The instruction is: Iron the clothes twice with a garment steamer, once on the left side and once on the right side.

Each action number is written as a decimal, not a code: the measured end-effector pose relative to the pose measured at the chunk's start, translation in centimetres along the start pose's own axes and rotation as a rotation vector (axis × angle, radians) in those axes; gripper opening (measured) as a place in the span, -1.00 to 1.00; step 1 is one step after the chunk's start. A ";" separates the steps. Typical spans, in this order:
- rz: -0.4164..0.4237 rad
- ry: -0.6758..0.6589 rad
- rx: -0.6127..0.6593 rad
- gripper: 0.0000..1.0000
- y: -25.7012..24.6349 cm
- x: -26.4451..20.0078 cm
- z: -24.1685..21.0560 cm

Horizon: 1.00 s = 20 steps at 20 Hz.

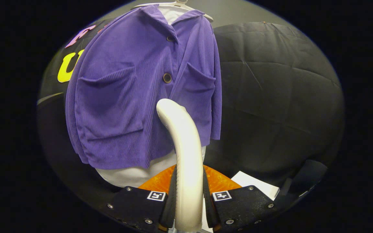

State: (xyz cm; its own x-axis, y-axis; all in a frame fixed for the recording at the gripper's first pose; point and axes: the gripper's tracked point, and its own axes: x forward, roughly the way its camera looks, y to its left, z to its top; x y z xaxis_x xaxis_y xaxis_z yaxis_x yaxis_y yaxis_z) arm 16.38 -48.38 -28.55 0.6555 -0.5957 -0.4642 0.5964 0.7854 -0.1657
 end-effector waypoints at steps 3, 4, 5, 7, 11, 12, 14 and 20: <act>0.006 0.058 0.004 -0.24 -0.5 0.4 -3.1; 0.008 0.071 -0.002 -0.23 -0.6 0.4 -3.7; 0.011 0.081 -0.008 -0.23 -0.8 0.4 -4.2; 0.021 0.101 -0.016 -0.24 -1.0 -0.2 -5.2; 0.027 0.087 -0.055 -0.23 -1.8 -3.3 -5.2; 0.031 0.072 -0.059 -0.24 -2.0 -4.5 -4.7; 0.043 0.021 -0.067 -0.24 -1.9 -7.6 -3.2; 0.096 -0.148 -0.091 -0.24 -1.4 -18.7 2.7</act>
State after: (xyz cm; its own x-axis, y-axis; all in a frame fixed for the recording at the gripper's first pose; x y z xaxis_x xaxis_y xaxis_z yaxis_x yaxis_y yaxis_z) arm 4.58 -38.82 -17.31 0.7724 -0.5299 -0.3501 0.4878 0.8480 -0.2073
